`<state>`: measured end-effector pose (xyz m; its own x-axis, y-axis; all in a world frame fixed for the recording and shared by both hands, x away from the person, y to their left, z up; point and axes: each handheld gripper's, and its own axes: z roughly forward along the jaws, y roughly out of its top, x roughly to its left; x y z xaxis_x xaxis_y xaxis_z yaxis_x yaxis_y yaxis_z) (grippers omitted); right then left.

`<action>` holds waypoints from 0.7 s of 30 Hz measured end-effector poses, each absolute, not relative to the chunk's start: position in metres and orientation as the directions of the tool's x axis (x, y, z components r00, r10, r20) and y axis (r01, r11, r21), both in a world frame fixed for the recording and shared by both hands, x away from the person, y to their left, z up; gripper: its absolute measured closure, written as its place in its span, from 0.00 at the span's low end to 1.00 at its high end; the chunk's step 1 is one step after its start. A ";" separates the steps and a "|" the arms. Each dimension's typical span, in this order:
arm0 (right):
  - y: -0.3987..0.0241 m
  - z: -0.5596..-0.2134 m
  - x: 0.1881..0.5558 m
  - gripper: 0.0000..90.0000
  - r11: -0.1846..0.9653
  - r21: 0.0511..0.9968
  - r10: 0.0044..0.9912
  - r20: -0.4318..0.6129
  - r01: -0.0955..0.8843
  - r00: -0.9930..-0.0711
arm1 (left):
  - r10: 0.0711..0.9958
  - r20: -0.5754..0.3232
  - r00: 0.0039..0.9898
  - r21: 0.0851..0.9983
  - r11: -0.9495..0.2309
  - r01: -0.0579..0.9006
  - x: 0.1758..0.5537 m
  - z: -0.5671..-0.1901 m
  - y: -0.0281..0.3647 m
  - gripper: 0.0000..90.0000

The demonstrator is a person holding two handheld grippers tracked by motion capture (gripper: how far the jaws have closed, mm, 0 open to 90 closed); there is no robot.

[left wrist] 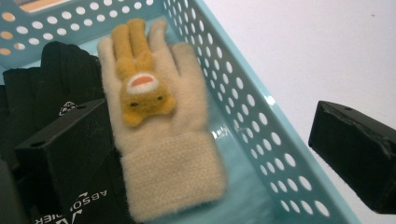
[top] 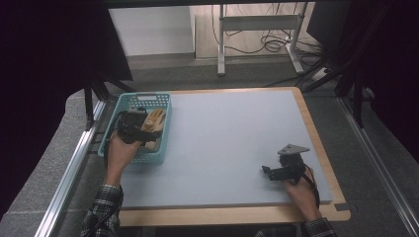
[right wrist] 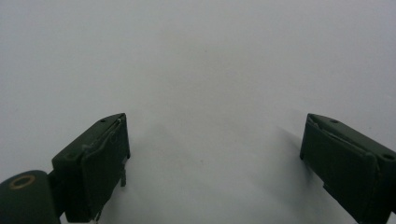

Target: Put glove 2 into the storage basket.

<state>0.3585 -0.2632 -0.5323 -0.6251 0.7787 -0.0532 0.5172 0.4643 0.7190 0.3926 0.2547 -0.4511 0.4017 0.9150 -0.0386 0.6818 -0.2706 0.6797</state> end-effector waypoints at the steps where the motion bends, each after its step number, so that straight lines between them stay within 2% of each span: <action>1: -0.263 -0.532 0.358 0.09 0.465 0.719 0.779 -0.054 0.517 -0.625 | 0.914 -0.040 0.405 0.682 -0.271 0.679 0.391 -0.451 0.255 0.00; 21: -0.263 -0.532 0.358 0.09 0.465 0.719 0.779 -0.055 0.517 -0.625 | 0.898 -0.035 0.440 0.713 -0.286 0.640 0.368 -0.446 0.247 0.00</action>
